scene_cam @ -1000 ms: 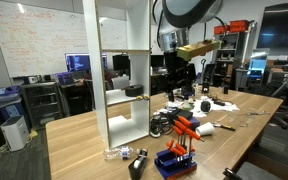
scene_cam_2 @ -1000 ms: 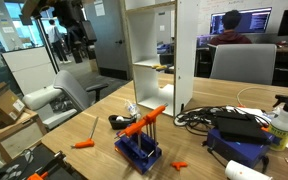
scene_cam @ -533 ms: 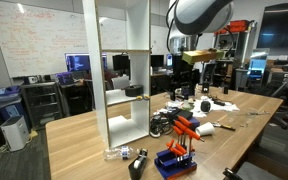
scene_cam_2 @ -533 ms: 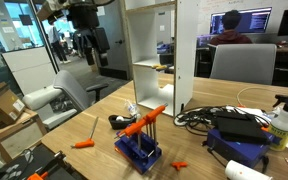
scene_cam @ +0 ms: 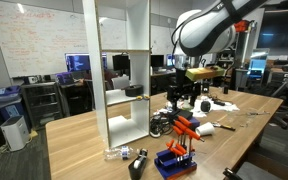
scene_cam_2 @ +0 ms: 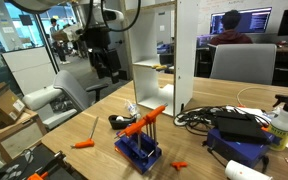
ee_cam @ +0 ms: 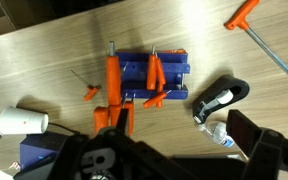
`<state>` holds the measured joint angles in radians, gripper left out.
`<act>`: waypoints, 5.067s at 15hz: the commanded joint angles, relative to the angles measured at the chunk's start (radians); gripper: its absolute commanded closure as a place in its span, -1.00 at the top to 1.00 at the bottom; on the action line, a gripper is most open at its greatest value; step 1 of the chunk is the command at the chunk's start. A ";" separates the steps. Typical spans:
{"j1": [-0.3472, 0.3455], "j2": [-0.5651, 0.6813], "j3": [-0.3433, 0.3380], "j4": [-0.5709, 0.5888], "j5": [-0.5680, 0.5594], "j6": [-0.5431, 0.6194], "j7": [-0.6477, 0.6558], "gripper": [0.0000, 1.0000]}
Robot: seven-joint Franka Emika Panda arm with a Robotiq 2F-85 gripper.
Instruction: Put the metal object at the first from the right on the top first shelf
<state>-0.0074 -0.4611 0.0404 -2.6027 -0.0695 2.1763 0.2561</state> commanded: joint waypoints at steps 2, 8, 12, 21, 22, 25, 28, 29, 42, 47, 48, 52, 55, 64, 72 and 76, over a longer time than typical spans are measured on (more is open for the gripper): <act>-0.026 0.074 0.002 -0.031 -0.020 0.134 -0.024 1.00; -0.070 0.206 -0.014 -0.062 -0.076 0.300 -0.027 1.00; -0.088 0.293 -0.039 -0.073 -0.074 0.395 -0.044 1.00; -0.115 0.430 -0.112 -0.071 -0.065 0.512 -0.097 1.00; -0.114 0.438 -0.117 -0.070 -0.060 0.517 -0.104 1.00; -0.109 0.462 -0.124 -0.067 -0.044 0.531 -0.125 1.00; -0.108 0.479 -0.126 -0.068 -0.032 0.552 -0.146 0.48; -0.108 0.483 -0.126 -0.069 -0.026 0.559 -0.152 0.32; -0.112 0.471 -0.145 -0.071 -0.031 0.538 -0.173 -0.75; -0.118 0.402 -0.154 -0.085 -0.048 0.491 -0.169 -0.77; -0.120 0.390 -0.157 -0.084 -0.050 0.477 -0.168 -0.77; -0.131 0.296 -0.167 -0.082 -0.066 0.373 -0.161 -0.78; -0.146 0.206 -0.159 -0.070 -0.090 0.287 -0.151 -0.78; -0.189 -0.066 -0.121 0.022 -0.151 0.030 -0.141 -0.78; -0.204 -0.253 -0.081 0.157 -0.127 0.031 -0.054 -0.78; -0.212 -0.300 -0.045 0.233 -0.131 0.043 -0.005 -0.78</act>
<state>-0.1956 -0.7289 -0.0422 -2.4307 -0.1968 2.2188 0.2042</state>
